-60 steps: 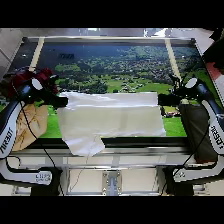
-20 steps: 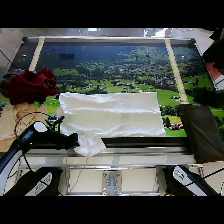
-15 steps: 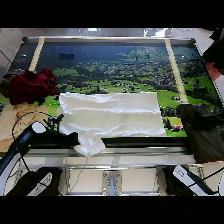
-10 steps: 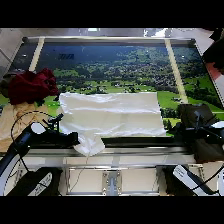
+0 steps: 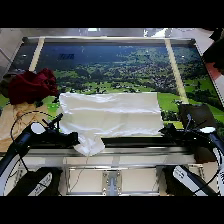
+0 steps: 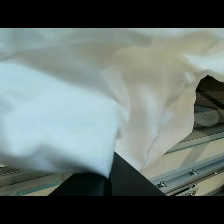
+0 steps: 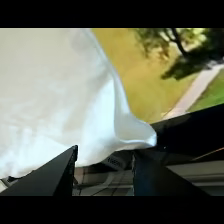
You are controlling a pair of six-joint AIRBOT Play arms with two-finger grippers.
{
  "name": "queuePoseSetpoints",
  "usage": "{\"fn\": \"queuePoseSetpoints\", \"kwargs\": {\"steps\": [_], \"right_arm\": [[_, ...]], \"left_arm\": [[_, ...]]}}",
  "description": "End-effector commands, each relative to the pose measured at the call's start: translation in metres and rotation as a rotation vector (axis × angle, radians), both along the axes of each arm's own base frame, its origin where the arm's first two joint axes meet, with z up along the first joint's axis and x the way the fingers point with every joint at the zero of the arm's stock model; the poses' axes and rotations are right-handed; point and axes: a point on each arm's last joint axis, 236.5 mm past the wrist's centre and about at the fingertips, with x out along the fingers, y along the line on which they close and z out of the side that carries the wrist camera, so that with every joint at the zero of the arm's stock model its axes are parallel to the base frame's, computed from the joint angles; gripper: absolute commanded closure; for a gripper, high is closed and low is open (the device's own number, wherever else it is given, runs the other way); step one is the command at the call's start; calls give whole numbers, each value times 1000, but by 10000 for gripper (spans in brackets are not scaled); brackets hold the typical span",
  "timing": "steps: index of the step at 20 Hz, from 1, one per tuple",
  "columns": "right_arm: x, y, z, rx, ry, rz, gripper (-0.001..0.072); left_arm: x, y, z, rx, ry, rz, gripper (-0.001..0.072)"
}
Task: Fold the shirts.
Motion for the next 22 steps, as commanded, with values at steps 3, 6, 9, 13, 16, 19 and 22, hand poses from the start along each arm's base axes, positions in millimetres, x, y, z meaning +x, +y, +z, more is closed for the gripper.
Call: {"fn": "queuePoseSetpoints", "kwargs": {"steps": [3,6,9,13,16,19,22], "right_arm": [[9,1,0,10,-20,-34,702],[10,15,24,82,-41,54,702],[18,20,61,128,-72,153,702],[42,9,122,47,-227,242,702],[70,-9,171,-91,-392,226,702],[108,-5,197,-202,-529,233,704],[144,15,180,-276,-561,248,704]], "left_arm": [[0,0,0,0,-1,0,696],[3,-4,11,-20,-27,0,696],[13,-5,48,-42,-130,-12,696],[63,16,125,-45,-455,142,697],[98,40,163,0,-647,239,698],[125,41,159,35,-677,173,699],[183,46,151,107,-747,125,699]]}}
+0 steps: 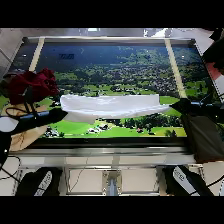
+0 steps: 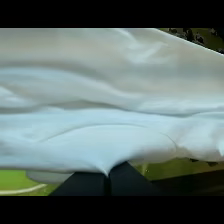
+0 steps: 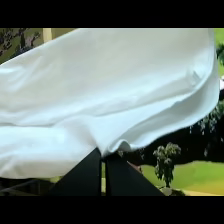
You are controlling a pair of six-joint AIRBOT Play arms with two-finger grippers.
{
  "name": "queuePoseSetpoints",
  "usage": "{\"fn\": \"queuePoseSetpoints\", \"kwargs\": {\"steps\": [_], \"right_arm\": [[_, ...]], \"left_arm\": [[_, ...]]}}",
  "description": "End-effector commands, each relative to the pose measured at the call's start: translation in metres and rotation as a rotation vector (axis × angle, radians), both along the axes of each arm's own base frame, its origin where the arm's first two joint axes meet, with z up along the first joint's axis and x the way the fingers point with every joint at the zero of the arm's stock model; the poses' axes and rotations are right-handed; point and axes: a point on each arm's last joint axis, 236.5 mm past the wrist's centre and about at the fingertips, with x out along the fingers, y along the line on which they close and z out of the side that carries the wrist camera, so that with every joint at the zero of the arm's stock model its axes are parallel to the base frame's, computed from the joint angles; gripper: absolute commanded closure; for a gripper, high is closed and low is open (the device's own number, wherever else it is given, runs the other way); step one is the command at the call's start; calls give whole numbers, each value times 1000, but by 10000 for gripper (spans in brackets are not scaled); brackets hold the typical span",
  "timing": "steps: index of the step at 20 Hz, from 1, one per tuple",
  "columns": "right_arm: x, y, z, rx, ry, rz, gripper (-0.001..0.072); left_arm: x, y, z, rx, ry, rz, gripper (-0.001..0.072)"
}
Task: Fold the shirts.
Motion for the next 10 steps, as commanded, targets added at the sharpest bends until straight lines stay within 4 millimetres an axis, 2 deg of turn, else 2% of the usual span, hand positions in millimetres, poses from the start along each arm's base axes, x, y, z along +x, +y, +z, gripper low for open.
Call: {"fn": "queuePoseSetpoints", "kwargs": {"steps": [1,5,7,10], "right_arm": [[48,7,-9,-92,-77,-58,704],[83,3,-58,-77,-1,-129,704],[97,0,-76,-66,32,-140,704],[115,3,-95,-62,66,-126,703]], "left_arm": [[70,15,-7,130,-97,-1,699],[140,33,-49,354,-103,-49,699],[160,28,-72,364,-70,-68,698],[172,20,-103,368,-29,-89,698]]}}
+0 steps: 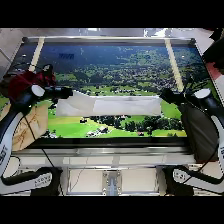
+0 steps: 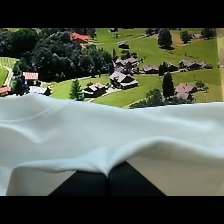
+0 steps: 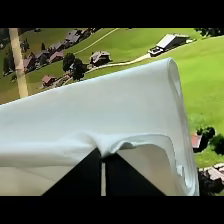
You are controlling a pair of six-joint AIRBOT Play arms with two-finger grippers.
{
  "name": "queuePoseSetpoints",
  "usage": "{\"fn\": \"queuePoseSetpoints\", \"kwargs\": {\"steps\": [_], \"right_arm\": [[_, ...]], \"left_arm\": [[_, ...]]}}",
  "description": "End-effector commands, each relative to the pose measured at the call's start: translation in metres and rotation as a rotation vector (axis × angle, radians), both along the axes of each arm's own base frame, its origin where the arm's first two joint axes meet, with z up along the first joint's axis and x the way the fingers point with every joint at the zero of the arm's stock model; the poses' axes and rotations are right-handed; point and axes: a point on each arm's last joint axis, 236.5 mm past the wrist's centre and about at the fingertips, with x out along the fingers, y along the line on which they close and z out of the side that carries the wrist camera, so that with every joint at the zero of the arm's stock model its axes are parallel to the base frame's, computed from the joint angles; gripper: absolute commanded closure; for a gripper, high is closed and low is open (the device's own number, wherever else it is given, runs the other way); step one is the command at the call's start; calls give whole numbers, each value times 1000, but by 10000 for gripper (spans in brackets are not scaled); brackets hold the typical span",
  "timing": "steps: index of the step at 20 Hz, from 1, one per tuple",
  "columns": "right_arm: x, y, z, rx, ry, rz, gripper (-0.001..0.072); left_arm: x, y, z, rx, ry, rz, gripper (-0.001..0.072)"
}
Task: Fold the shirts.
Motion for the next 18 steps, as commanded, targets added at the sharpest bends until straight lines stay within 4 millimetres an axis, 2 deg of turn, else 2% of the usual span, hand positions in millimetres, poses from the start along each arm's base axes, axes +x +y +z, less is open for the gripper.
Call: {"fn": "queuePoseSetpoints", "kwargs": {"steps": [1,4,5,6,7,8,9,10,12,14,15,16,18], "right_arm": [[25,4,-24,-4,23,-2,703],[36,14,-34,-21,11,6,702],[37,14,-33,-24,6,4,674],[37,13,-31,-23,6,4,614],[37,11,-27,-18,7,8,540],[35,9,-22,-14,14,19,463],[31,5,-17,-16,27,37,434],[26,-1,-12,-28,46,62,434],[10,-19,-5,-59,107,96,435],[-12,-39,-10,-82,194,100,426],[-23,-46,-15,-77,242,97,329],[-30,-52,-20,-64,280,85,276],[-36,-61,-30,-23,322,61,265]], "left_arm": [[25,-5,-37,51,12,-23,698],[28,-9,-52,56,21,-23,698],[28,-8,-54,57,22,-22,698],[29,-8,-54,56,22,-20,697],[29,-8,-52,56,19,-20,653],[29,-8,-47,54,10,-19,431],[30,-9,-40,48,-4,-16,151],[31,-9,-31,39,-20,-7,56],[33,-9,-4,35,-73,-6,57],[33,-9,25,31,-132,-5,56],[32,-9,39,29,-161,-4,56],[32,-9,53,27,-188,-3,56],[30,-9,72,25,-229,-3,57]]}}
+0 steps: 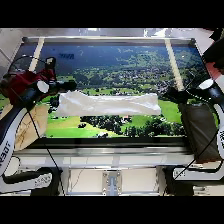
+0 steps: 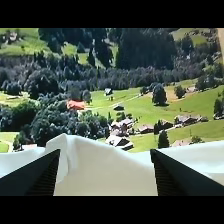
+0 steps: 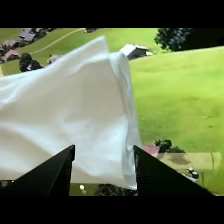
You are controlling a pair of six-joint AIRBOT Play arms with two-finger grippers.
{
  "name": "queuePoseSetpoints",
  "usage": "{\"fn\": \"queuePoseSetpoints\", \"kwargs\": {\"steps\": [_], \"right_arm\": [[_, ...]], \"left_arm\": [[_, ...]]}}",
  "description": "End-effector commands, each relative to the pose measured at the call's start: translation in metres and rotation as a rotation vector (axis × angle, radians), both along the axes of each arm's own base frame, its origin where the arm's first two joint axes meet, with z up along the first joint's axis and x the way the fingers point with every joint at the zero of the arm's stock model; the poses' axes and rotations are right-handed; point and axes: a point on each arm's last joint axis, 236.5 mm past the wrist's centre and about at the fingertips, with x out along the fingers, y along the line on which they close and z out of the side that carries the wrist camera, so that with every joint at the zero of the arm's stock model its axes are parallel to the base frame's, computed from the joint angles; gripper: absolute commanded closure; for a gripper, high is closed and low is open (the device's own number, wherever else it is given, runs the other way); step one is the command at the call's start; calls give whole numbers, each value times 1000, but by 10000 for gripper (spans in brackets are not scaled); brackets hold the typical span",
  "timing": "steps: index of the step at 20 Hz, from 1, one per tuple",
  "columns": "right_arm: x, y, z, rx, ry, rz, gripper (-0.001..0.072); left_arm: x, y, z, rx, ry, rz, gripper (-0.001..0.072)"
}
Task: Fold the shirts.
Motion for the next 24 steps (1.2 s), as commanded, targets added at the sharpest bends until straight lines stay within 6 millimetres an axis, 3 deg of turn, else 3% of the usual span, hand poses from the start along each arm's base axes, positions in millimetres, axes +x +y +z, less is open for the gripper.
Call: {"fn": "queuePoseSetpoints", "kwargs": {"steps": [1,6,11,15,19,20,21,23,24], "right_arm": [[-24,-16,-16,61,124,-27,236],[-13,5,-43,295,122,2,202],[0,19,-72,400,108,1,197],[4,17,-75,390,100,-8,199],[6,44,-76,375,105,52,201],[7,53,-76,370,102,68,256],[8,62,-75,373,101,82,354],[9,79,-66,415,96,104,650],[8,86,-56,449,84,123,700]], "left_arm": [[-2,0,37,-6,-79,2,57],[-4,-7,41,-2,-90,-17,58],[-12,-49,42,108,-142,-203,58],[-9,-74,52,108,-205,-236,58],[-12,-88,44,107,-197,-262,58],[-12,-91,41,107,-189,-269,58],[-13,-95,37,107,-182,-276,58],[-15,-103,28,108,-166,-295,59],[-17,-108,24,109,-158,-307,61]]}}
